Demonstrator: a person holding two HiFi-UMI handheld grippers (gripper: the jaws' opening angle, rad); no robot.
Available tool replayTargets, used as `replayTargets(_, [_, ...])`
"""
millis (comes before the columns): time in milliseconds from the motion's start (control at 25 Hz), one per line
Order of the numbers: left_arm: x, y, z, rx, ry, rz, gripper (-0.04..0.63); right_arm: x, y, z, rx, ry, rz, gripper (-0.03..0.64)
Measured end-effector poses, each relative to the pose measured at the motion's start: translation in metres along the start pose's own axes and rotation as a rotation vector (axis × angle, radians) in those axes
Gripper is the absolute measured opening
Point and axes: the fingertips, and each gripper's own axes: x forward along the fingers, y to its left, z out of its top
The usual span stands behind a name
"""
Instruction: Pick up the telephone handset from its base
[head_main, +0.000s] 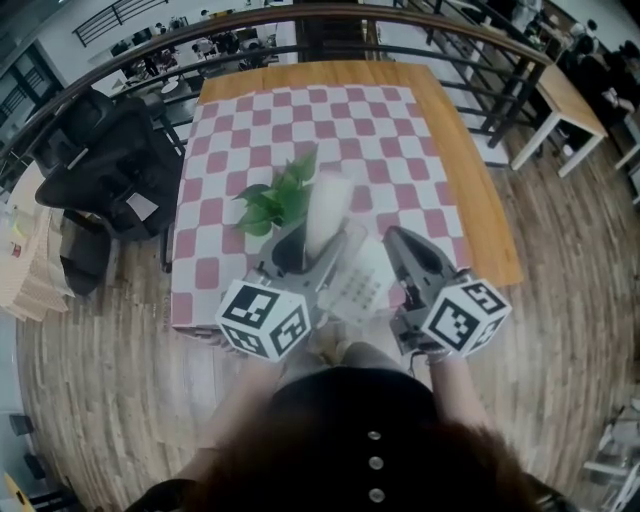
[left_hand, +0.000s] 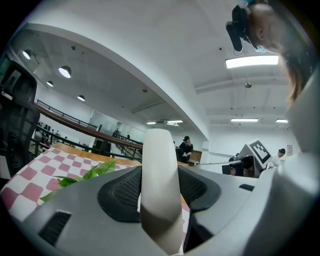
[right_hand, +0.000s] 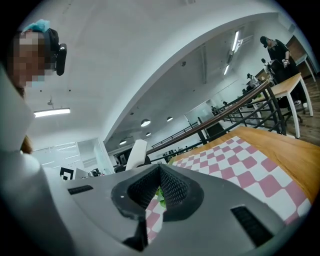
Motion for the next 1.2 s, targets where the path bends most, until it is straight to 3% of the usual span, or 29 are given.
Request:
replayTargets(280, [-0.011,-0.001,-0.013,-0.061,-0.009,-0.007,0.223,-0.003,-0.001,-0.009,-0.005,0.027,0.009,0.011])
replayTargets(440, [-0.016,-0.005,-0.017,-0.029,0.0,-0.018,0.224,-0.005,-0.001,-0.011,-0.005,0.025,0.004,0.011])
replayTargets(1200, [-0.02,-0.007,-0.021,-0.043,0.001,-0.018,0.224,-0.016,-0.014,-0.016,-0.005,-0.007,-0.057,0.01])
